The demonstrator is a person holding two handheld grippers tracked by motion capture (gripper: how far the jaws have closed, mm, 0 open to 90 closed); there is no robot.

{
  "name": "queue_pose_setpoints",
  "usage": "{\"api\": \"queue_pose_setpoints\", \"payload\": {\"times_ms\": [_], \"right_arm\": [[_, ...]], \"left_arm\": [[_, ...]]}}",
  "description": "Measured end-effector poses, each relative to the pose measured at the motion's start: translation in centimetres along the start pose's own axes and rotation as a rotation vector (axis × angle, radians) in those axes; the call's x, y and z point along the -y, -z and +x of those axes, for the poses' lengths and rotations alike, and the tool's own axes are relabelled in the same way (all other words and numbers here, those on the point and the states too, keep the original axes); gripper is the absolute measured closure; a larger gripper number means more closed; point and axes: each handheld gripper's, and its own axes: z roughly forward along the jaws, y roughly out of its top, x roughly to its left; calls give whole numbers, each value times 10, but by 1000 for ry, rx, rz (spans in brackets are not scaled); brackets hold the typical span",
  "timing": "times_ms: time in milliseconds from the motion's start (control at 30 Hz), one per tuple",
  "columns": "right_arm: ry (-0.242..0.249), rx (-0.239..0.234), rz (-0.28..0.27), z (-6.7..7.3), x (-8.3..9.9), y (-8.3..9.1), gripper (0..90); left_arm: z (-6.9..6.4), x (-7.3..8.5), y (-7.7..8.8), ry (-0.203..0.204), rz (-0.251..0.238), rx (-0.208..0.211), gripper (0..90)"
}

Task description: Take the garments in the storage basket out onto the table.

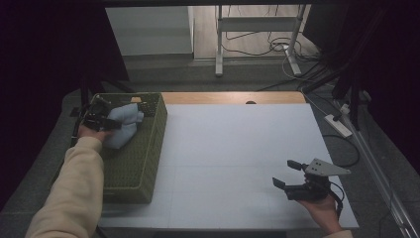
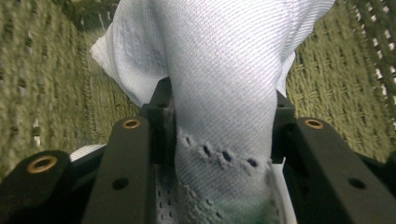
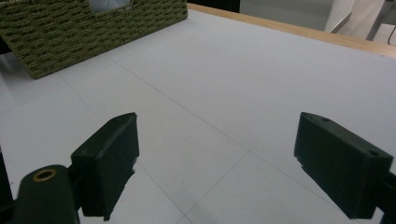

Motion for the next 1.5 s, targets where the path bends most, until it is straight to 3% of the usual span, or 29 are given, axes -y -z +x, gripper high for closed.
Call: {"api": "queue_pose_setpoints", "payload": {"times_ms": [300,533,867,1500], "right_arm": [[1,-2,-1,1,0,0,139],[5,-4,-3,2,-1,0,139],[8,-6,-5,3,-2,-1,139],[6,6,6,0,0,-2,139]], "left_arm": [[-1,4,19,13,-78,1,580],[-2,11,36,22,-151,34,587],[-1,18,50,25,-211,49,587],[-12,26,86,27,-364,104,587]]}}
